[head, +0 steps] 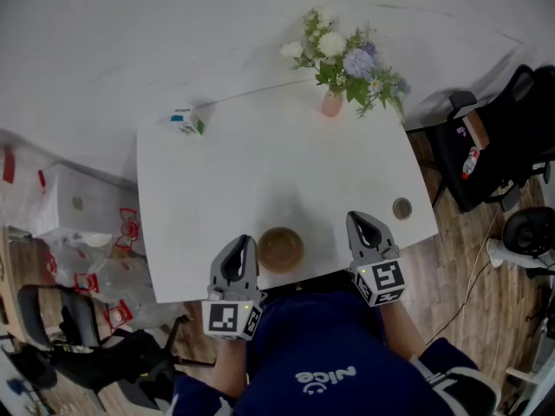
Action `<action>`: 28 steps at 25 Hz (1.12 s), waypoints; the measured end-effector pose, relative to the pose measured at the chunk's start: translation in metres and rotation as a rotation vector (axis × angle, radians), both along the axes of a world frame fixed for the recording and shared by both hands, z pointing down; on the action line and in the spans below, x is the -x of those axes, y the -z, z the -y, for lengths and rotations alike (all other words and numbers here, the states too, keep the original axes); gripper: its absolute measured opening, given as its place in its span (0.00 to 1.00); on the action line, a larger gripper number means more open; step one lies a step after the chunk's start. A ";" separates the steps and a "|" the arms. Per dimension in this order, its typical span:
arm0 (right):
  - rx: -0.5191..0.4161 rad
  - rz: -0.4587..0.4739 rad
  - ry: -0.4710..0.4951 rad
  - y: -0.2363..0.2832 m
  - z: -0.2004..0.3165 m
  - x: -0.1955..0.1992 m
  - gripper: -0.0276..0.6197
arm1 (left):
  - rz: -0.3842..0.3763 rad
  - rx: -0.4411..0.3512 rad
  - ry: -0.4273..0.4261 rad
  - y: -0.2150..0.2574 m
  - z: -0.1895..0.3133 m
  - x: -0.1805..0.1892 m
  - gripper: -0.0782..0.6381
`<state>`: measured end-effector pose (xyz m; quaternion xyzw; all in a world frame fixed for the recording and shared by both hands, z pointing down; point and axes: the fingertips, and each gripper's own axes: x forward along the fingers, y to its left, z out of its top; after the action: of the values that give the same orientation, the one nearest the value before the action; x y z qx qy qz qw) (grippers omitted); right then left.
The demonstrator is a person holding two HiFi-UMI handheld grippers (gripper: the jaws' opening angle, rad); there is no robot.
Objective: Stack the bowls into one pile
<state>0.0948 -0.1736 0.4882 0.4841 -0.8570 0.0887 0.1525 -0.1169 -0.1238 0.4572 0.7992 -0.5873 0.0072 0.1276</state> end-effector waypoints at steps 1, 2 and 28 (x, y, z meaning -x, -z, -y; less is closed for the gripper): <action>0.001 0.004 0.004 0.001 0.001 0.002 0.08 | -0.017 0.003 0.001 0.000 0.000 0.002 0.15; 0.001 0.008 0.007 0.001 0.001 0.004 0.08 | -0.032 0.006 0.000 0.001 0.000 0.003 0.14; -0.011 -0.025 0.068 0.006 -0.011 0.015 0.08 | -0.029 0.016 -0.016 -0.004 -0.017 0.006 0.13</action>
<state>0.0800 -0.1627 0.4822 0.4565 -0.8716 0.0725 0.1634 -0.1231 -0.1068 0.4611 0.8029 -0.5788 0.0012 0.1425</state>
